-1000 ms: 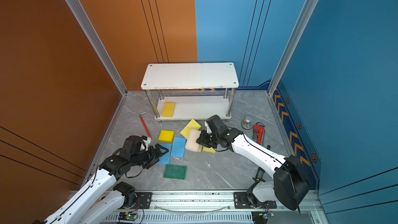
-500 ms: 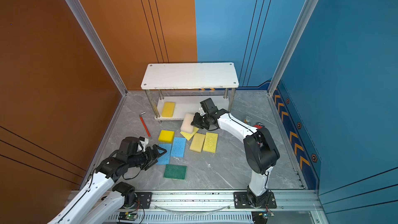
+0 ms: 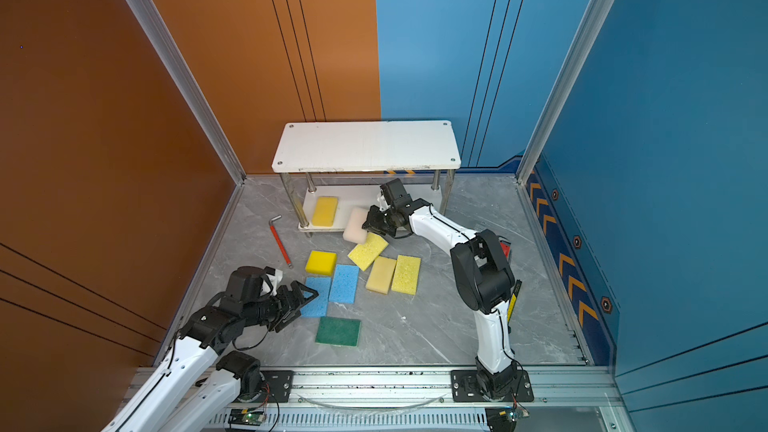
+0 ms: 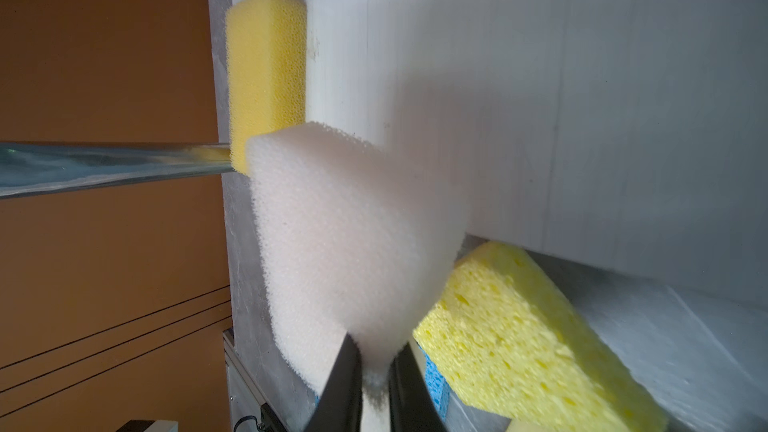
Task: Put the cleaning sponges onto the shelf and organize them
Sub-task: 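Lift and carry the white foam sponge to the lower shelf with the right gripper, then set the white sponge beside the yellow sponge and open the right gripper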
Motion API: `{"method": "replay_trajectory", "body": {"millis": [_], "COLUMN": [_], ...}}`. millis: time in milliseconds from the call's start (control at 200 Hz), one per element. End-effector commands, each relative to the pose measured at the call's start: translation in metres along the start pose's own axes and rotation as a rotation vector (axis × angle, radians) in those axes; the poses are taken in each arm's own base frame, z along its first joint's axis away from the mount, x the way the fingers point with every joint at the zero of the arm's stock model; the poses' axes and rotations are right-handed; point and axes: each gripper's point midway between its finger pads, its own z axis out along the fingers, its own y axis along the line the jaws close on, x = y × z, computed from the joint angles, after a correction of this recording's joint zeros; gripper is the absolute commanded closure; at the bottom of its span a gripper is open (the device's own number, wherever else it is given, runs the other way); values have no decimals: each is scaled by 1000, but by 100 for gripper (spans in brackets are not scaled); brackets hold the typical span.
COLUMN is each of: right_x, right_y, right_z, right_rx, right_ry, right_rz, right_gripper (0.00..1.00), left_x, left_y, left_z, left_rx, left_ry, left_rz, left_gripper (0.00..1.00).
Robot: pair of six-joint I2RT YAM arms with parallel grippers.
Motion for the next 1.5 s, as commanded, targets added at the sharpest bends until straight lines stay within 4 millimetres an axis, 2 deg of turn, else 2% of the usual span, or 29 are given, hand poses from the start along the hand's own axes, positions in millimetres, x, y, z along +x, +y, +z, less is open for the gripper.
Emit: {"method": "replay_trajectory", "body": {"millis": [0,60,245,420,440,485,666,801,991,1116,1271,1496], "right_x": [-12,-15,-28,-38,-45,-49,-56,-61,-63,-65,-68,-83], "right_y": [3,-7,-7,-7,3,5,5,2,1,-1,-1,2], "right_z": [4,17,30,37,34,33,38,43,45,44,44,44], "right_rx": [-13,5,6,-1,-17,-23,-29,-31,-34,-32,-37,-64], "right_ry": [-16,-8,-24,-42,-59,-66,-74,-74,-74,-78,-91,-151], "right_rz": [-25,-13,-5,9,-1,-1,13,26,31,30,20,8], "right_gripper": [84,84,84,83,83,83,81,73,49,39,37,36], "left_x": [3,3,3,4,5,5,4,3,0,-1,0,3], "left_y": [-3,-3,-2,1,1,2,4,3,2,4,5,8], "left_z": [-7,-8,-11,-15,-15,-15,-17,-17,-17,-17,-16,-18], "left_rx": [6,2,-2,-3,-3,-3,-2,0,0,-2,0,-11], "left_ry": [19,20,23,11,12,10,2,2,6,9,15,25], "left_rz": [8,5,-3,-16,-17,-18,-29,-35,-34,-38,-45,-49], "left_gripper": [11,11,11,11,11,11,11,11,11,11,11,10]}}
